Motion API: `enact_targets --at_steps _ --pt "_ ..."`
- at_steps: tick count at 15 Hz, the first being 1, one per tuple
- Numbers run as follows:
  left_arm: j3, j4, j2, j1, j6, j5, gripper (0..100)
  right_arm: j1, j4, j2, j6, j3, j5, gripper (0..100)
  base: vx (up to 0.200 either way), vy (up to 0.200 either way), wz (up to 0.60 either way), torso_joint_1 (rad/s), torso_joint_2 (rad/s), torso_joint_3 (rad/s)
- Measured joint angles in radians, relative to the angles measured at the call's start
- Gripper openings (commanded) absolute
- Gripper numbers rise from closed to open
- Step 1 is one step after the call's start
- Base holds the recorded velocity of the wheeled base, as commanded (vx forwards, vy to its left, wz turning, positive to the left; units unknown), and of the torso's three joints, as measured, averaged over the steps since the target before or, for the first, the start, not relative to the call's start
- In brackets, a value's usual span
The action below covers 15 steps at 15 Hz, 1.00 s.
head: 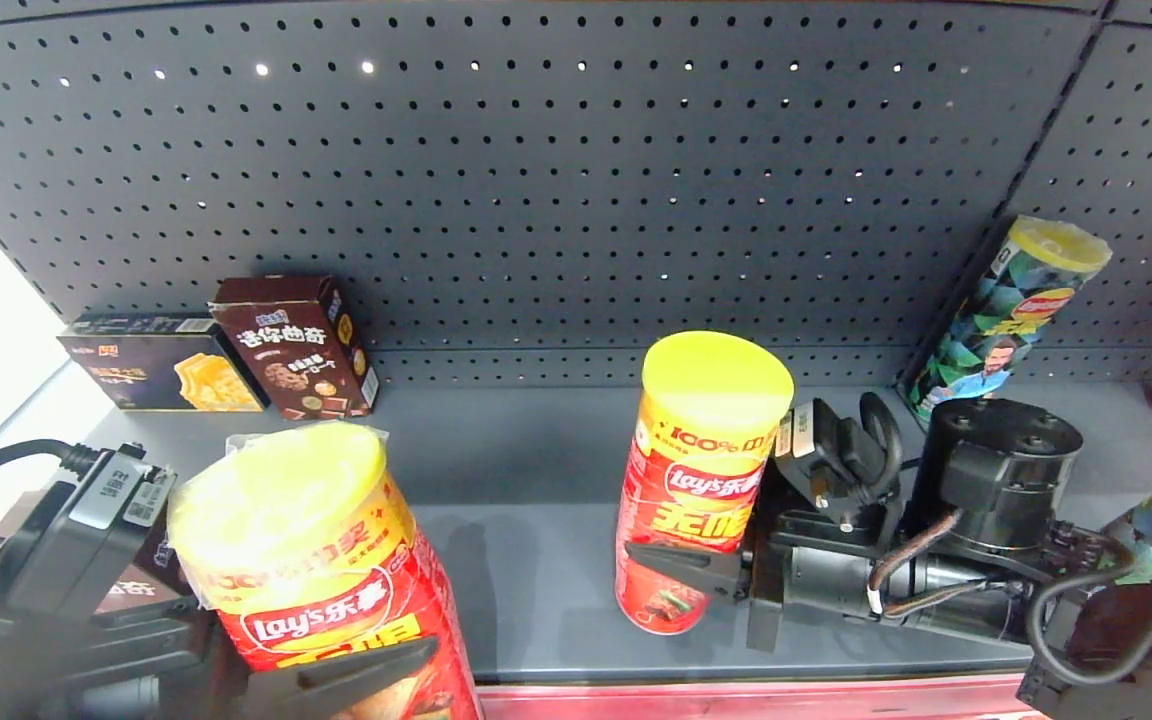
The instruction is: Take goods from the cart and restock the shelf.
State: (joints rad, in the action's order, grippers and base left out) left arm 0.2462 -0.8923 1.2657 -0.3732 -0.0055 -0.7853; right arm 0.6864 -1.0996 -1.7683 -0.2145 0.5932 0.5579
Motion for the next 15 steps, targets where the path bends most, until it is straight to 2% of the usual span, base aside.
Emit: enact_targets --at_steps 8,9,15 --pt "0.001 -0.001 0.000 0.004 0.000 0.000 0 -0.014 -0.018 -0.080 -0.034 0.021 0.029 0 0.000 0.000 0.00 0.000 0.00 0.000" --pt "0.002 -0.001 0.001 0.004 0.000 0.000 0 -0.013 -0.019 -0.085 -0.037 0.023 0.028 100 0.000 0.000 0.00 0.000 0.00 0.000" --pt "-0.001 -0.003 0.000 0.003 0.000 0.000 0 -0.014 -0.014 -0.066 -0.055 -0.006 0.012 100 0.000 0.000 0.00 0.000 0.00 0.000"
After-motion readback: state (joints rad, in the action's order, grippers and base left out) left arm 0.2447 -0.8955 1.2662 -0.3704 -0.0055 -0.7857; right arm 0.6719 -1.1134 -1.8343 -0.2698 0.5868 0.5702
